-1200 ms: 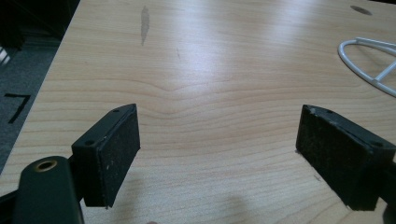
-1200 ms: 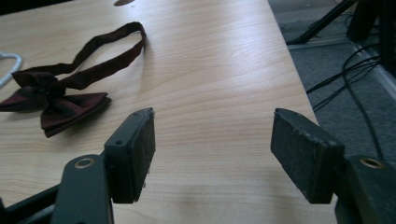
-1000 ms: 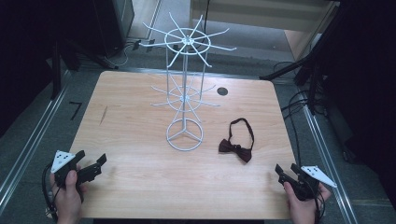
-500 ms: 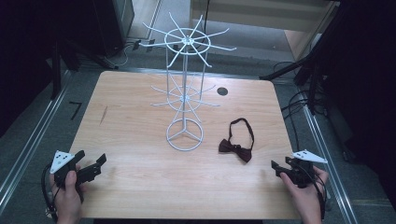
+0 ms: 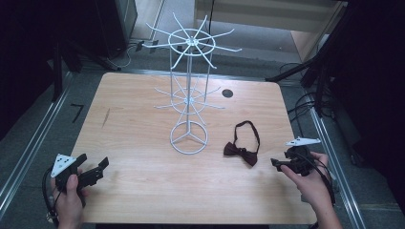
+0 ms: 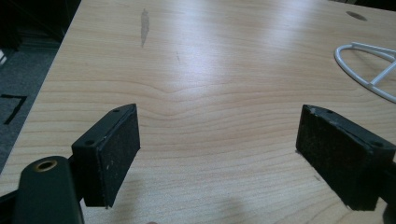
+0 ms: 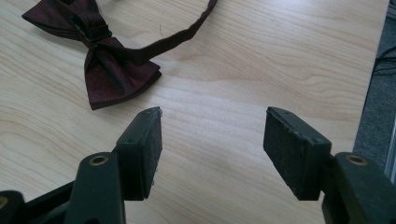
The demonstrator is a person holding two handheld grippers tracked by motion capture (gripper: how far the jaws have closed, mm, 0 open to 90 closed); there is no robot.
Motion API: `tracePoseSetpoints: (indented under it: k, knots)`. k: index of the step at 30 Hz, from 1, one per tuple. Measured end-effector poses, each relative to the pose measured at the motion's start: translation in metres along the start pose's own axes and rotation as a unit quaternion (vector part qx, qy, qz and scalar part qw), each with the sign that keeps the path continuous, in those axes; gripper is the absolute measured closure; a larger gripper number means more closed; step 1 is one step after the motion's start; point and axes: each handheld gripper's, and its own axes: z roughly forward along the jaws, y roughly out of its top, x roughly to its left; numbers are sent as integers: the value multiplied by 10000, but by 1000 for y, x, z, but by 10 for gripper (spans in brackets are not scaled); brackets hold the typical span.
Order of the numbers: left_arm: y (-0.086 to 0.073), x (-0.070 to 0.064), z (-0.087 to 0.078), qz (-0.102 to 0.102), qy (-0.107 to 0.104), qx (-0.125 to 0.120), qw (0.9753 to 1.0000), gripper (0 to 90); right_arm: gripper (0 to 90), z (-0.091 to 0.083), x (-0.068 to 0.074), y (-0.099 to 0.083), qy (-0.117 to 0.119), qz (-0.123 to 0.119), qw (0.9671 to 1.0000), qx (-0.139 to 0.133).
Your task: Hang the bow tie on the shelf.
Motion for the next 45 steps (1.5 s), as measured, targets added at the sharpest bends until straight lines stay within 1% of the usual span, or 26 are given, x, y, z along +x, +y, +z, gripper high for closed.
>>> tracePoseSetpoints:
  k: [2, 3, 4, 5, 6, 8, 12, 17, 19, 25, 27, 28, 29, 31, 32, 33, 36, 37, 39, 43, 45]
  knots:
    - [0, 0, 0, 0, 5, 10, 10000, 145, 384, 1, 1, 7, 2, -91, 9999, 95]
    - [0, 0, 0, -4, 6, 12, 10000, 145, 384, 2, 2, 13, 25, -174, 9997, 185]
    - [0, 0, 0, 0, 3, 14, 10000, 145, 384, 2, 3, 16, 47, -198, 9995, 252]
    - [0, 0, 0, 1, -4, 26, 10000, 145, 384, 3, 3, 19, 65, -239, 9992, 316]
    - [0, 0, 0, 1, -4, 26, 10000, 145, 384, 3, 3, 19, 65, -239, 9992, 316]
    - [0, 0, 0, 4, -5, 18, 10000, 145, 384, 6, 4, 25, 78, -337, 9984, 448]
    - [0, 0, 0, 1, -5, 13, 10000, 145, 383, 12, 6, 33, 133, -457, 9962, 734]
    - [0, 0, 0, 6, -16, 29, 10000, 145, 383, 20, 8, 42, 104, -596, 9925, 1058]
    - [0, 0, 0, 11, -17, 28, 10000, 145, 383, 21, 8, 43, 113, -596, 9923, 1081]
    - [0, 0, 0, 6, -21, 28, 10000, 145, 385, 27, 11, 51, 134, -673, 9894, 1281]
    - [0, 0, 0, 4, -24, 33, 10000, 145, 385, 29, 11, 53, 150, -646, 9887, 1343]
    - [0, 1, 0, 5, -30, 30, 10000, 145, 386, 30, 11, 54, 160, -594, 9886, 1375]
    - [0, 1, 0, 5, -31, 29, 10000, 145, 386, 31, 10, 55, 172, -604, 9880, 1408]
    - [0, 1, 0, 3, -32, 32, 10000, 145, 390, 32, 9, 58, 169, -518, 9875, 1476]
    - [0, 1, 0, 5, -40, 39, 10000, 145, 401, 34, 7, 60, 190, -438, 9873, 1516]
    - [0, 1, 0, 5, -40, 39, 10000, 145, 401, 34, 7, 60, 190, -438, 9873, 1516]
    - [0, 1, 0, 3, -43, 40, 10000, 145, 429, 36, 6, 64, 189, -328, 9872, 1548]
    - [0, 1, 0, 7, -47, 41, 10000, 145, 442, 38, 6, 66, 213, -276, 9864, 1604]
    - [0, 1, 0, -4, -48, 37, 10000, 145, 453, 40, 6, 68, 239, -246, 9856, 1658]
    - [0, 1, 1, -9, -44, 34, 10000, 145, 469, 42, 6, 73, 259, -221, 9847, 1711]
    - [0, 1, 0, -8, -46, 45, 10000, 145, 479, 43, 7, 77, 279, -139, 9849, 1702]
